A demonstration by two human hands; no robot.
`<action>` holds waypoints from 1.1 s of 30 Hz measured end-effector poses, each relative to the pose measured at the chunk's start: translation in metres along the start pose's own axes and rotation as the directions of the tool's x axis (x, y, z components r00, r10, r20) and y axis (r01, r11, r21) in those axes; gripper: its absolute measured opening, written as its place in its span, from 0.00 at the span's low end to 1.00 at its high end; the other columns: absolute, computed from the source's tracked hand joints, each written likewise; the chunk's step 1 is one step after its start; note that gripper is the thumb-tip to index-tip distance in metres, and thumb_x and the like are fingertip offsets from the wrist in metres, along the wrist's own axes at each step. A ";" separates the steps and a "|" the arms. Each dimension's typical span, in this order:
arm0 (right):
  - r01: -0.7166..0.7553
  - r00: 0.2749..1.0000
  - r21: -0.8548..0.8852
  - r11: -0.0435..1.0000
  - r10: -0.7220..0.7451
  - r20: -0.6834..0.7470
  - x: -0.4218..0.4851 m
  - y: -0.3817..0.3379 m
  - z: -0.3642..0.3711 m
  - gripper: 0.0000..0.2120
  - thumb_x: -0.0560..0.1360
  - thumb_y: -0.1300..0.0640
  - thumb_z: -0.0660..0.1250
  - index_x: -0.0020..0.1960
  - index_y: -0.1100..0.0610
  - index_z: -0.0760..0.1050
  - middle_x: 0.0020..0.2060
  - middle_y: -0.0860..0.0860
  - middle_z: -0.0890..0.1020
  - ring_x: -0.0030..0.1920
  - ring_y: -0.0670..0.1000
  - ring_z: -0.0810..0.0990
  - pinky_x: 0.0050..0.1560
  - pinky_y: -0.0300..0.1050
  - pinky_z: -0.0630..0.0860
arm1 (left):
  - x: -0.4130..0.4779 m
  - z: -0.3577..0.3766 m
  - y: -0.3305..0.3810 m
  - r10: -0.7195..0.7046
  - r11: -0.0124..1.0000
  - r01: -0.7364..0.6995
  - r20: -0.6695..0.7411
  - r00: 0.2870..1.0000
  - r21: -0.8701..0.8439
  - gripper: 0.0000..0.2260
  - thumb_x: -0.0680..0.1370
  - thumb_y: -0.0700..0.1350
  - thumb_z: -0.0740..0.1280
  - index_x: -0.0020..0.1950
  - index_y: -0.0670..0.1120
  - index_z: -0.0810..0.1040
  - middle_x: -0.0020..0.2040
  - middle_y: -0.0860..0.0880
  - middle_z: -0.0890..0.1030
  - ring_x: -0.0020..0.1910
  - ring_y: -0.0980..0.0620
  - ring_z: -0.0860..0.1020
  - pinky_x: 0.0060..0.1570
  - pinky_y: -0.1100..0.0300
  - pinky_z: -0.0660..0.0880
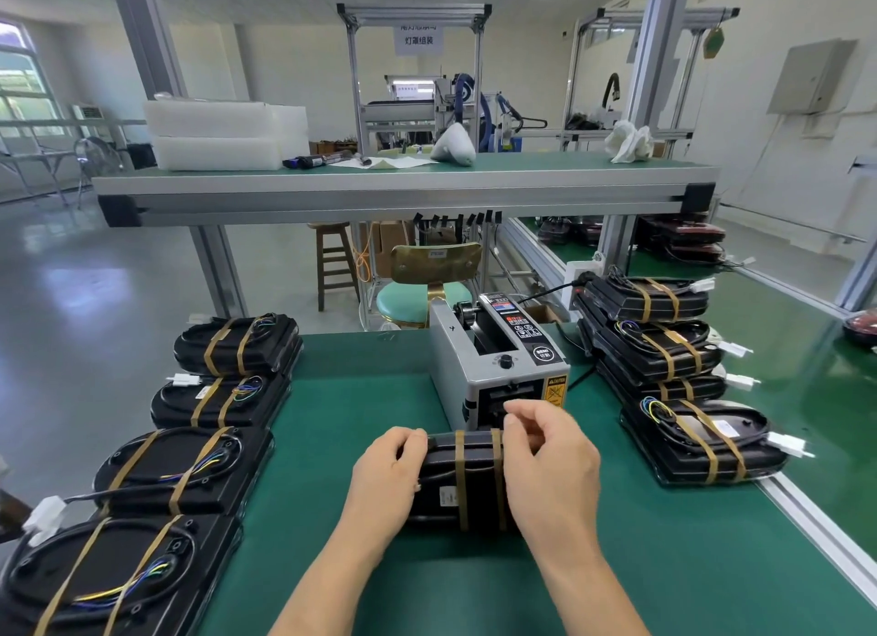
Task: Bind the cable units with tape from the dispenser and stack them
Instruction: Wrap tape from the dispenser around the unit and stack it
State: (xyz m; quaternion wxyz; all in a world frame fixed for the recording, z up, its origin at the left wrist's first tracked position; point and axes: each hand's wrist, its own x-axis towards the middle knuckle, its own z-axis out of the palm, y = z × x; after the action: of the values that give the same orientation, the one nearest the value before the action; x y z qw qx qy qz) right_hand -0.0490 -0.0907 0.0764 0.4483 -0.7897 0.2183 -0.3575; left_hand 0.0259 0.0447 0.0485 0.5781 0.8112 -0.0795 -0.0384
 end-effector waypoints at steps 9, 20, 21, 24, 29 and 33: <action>-0.158 0.986 0.129 0.979 0.151 0.067 0.002 0.029 0.004 0.06 0.78 0.53 0.65 0.55 0.46 0.77 0.52 0.40 0.77 0.56 0.44 0.74 0.54 0.37 0.64 | -0.001 0.005 0.005 0.022 0.994 -0.020 -0.015 1.000 0.108 0.15 0.80 0.56 0.60 0.42 0.46 0.74 0.41 0.52 0.77 0.42 0.53 0.74 0.45 0.56 0.71; -0.415 0.908 0.501 0.760 0.377 0.182 0.011 0.043 0.003 0.04 0.77 0.53 0.69 0.46 0.50 0.83 0.43 0.46 0.86 0.48 0.49 0.84 0.53 0.48 0.79 | 0.010 0.003 0.014 -0.037 0.981 0.026 0.050 0.998 0.195 0.21 0.76 0.63 0.63 0.43 0.44 0.74 0.37 0.53 0.76 0.35 0.54 0.73 0.37 0.61 0.69; -0.444 0.894 0.533 0.720 0.396 0.210 0.013 0.044 0.003 0.04 0.76 0.54 0.70 0.46 0.52 0.83 0.43 0.48 0.86 0.47 0.50 0.84 0.52 0.48 0.80 | 0.010 0.004 0.016 0.029 0.941 -0.045 0.051 0.998 0.337 0.23 0.75 0.66 0.60 0.42 0.45 0.73 0.36 0.54 0.76 0.36 0.53 0.74 0.40 0.59 0.70; -0.485 0.870 0.605 0.632 0.421 0.257 0.019 0.045 0.001 0.05 0.76 0.56 0.71 0.45 0.57 0.83 0.42 0.54 0.87 0.44 0.51 0.84 0.49 0.47 0.80 | 0.010 0.008 0.028 0.321 0.630 -0.386 0.227 0.920 0.674 0.27 0.73 0.73 0.51 0.48 0.52 0.73 0.41 0.55 0.78 0.45 0.50 0.76 0.50 0.54 0.71; -0.570 0.812 0.610 0.550 0.488 0.319 0.041 0.043 0.000 0.06 0.77 0.62 0.67 0.43 0.63 0.80 0.31 0.53 0.83 0.28 0.47 0.79 0.26 0.37 0.74 | 0.009 0.021 0.035 0.291 0.495 -0.514 0.423 0.858 0.701 0.32 0.69 0.76 0.56 0.67 0.61 0.67 0.54 0.57 0.78 0.54 0.53 0.76 0.52 0.57 0.72; -0.615 0.779 0.542 0.573 0.545 0.309 0.062 0.047 0.007 0.05 0.77 0.67 0.65 0.47 0.66 0.79 0.30 0.53 0.78 0.24 0.44 0.71 0.22 0.34 0.66 | 0.010 0.018 0.036 0.271 0.508 -0.498 0.418 0.867 0.703 0.35 0.64 0.78 0.53 0.65 0.62 0.70 0.52 0.57 0.79 0.53 0.54 0.76 0.51 0.58 0.72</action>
State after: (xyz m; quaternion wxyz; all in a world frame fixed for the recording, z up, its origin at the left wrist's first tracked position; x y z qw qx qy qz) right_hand -0.0046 -0.1517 0.0561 0.7831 -0.5005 0.3113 -0.1983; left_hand 0.0296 0.0151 0.0766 0.1361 0.9297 -0.3410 0.0278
